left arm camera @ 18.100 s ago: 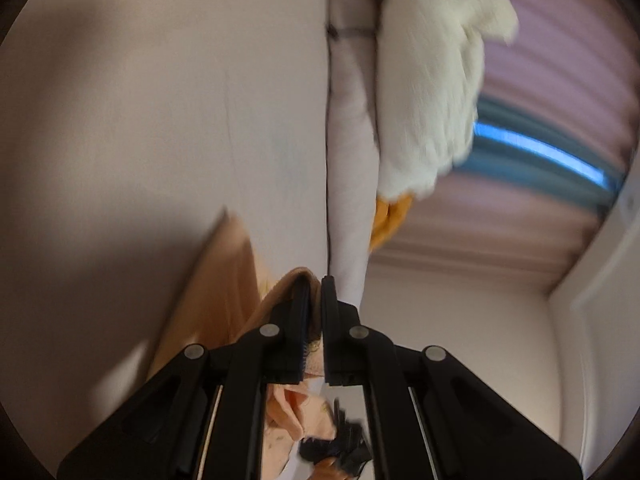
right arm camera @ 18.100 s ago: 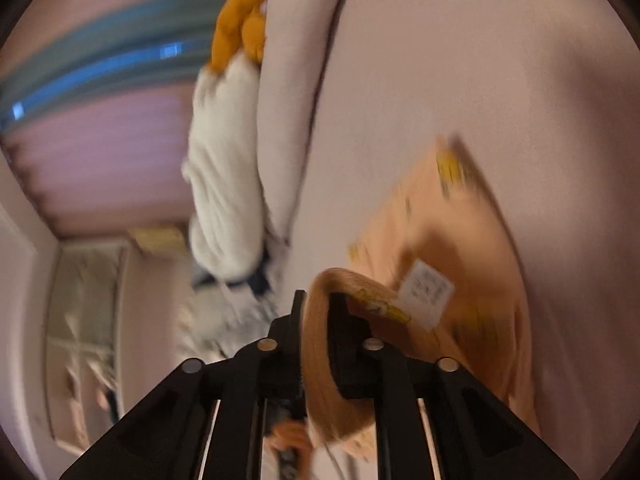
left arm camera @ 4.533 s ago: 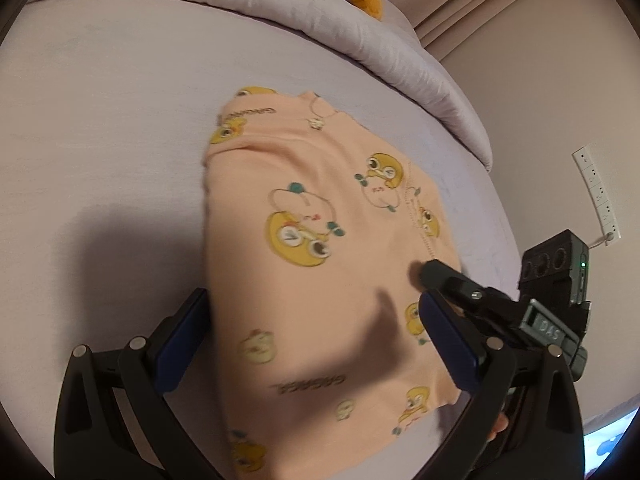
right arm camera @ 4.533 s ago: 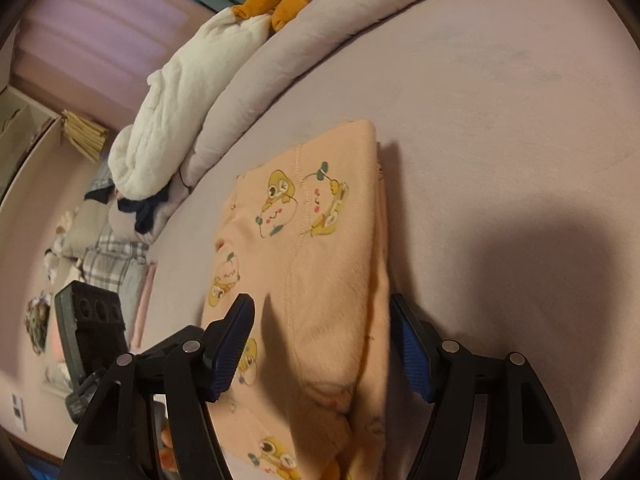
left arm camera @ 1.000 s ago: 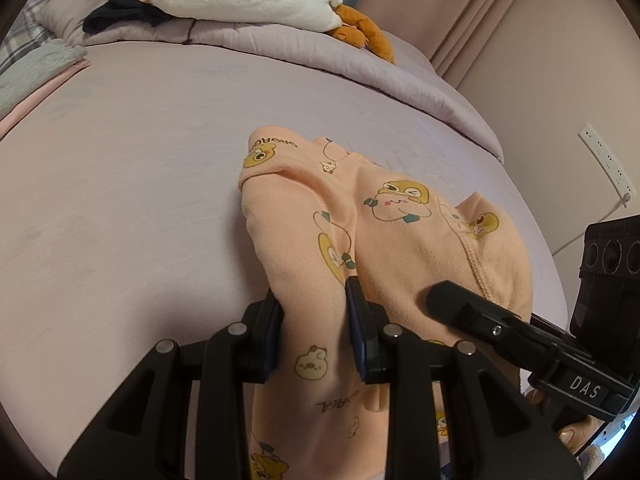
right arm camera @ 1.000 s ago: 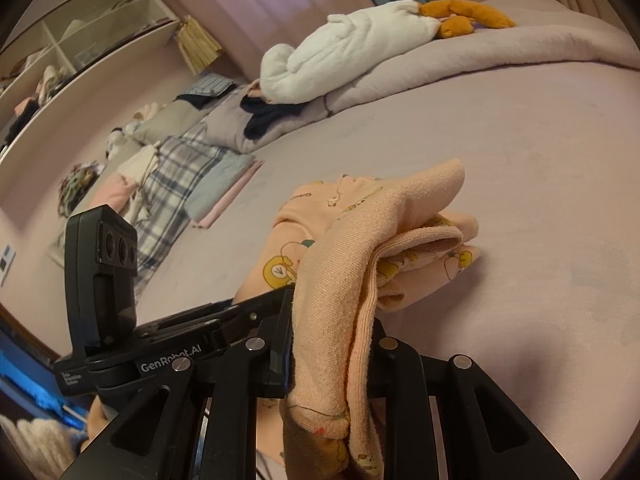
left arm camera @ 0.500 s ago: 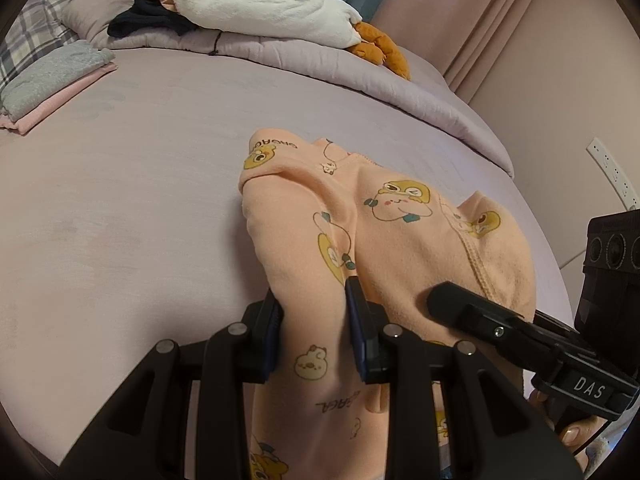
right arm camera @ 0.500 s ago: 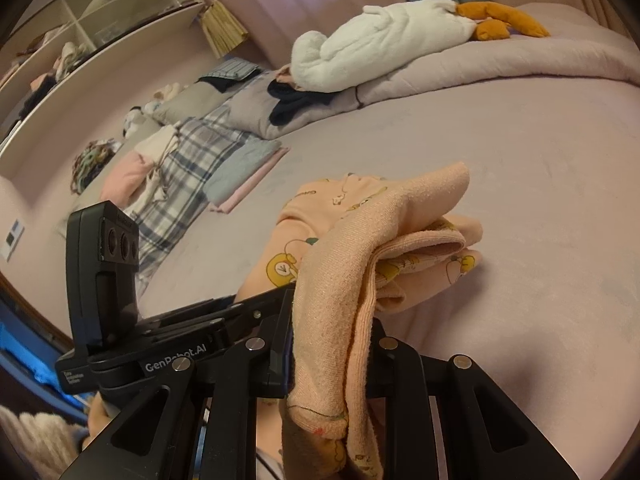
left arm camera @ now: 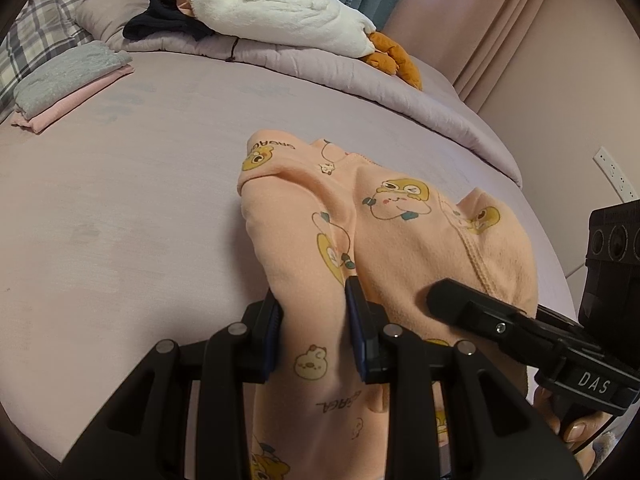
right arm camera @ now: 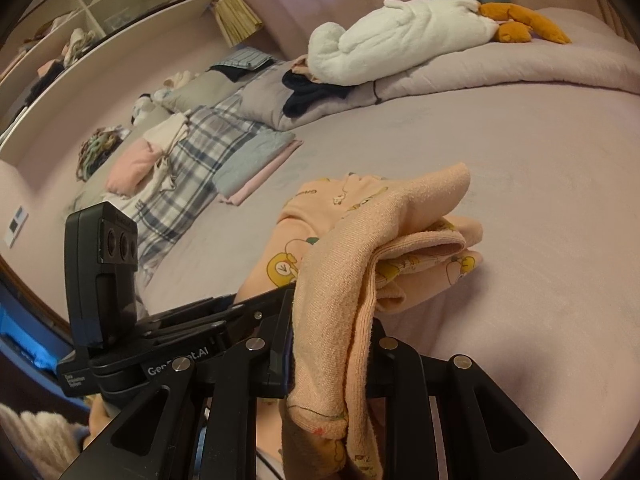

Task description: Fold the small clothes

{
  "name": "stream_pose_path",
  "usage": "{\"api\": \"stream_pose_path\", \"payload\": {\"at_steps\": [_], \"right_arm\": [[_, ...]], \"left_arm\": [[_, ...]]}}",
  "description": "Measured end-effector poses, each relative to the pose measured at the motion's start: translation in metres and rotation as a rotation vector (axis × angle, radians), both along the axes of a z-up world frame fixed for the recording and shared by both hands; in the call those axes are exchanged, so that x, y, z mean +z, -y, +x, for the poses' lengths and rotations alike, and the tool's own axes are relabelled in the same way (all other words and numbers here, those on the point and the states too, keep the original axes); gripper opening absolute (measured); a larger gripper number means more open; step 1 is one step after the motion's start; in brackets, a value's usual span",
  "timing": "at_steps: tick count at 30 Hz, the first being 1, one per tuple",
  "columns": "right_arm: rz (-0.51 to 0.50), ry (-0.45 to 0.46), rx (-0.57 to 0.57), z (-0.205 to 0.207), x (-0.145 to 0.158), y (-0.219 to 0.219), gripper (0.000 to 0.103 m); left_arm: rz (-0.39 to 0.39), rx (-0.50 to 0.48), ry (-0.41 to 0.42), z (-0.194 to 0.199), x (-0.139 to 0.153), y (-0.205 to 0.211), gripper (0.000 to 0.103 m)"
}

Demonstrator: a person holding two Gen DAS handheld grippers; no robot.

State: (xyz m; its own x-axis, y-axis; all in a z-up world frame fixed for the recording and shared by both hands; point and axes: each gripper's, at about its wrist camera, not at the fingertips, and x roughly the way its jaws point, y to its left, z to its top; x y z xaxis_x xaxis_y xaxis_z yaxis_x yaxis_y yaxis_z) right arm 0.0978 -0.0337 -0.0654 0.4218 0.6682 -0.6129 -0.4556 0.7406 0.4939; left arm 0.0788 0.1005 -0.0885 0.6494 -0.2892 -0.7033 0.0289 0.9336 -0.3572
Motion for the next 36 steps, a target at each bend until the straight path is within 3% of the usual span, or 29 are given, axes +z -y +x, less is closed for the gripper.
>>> {"api": "stream_pose_path", "payload": {"at_steps": [36], "right_arm": [[-0.018, 0.021, 0.083, 0.017, 0.007, -0.041, 0.024]], "left_arm": [[0.026, 0.068, 0.024, 0.013, 0.014, -0.046, 0.028]]}}
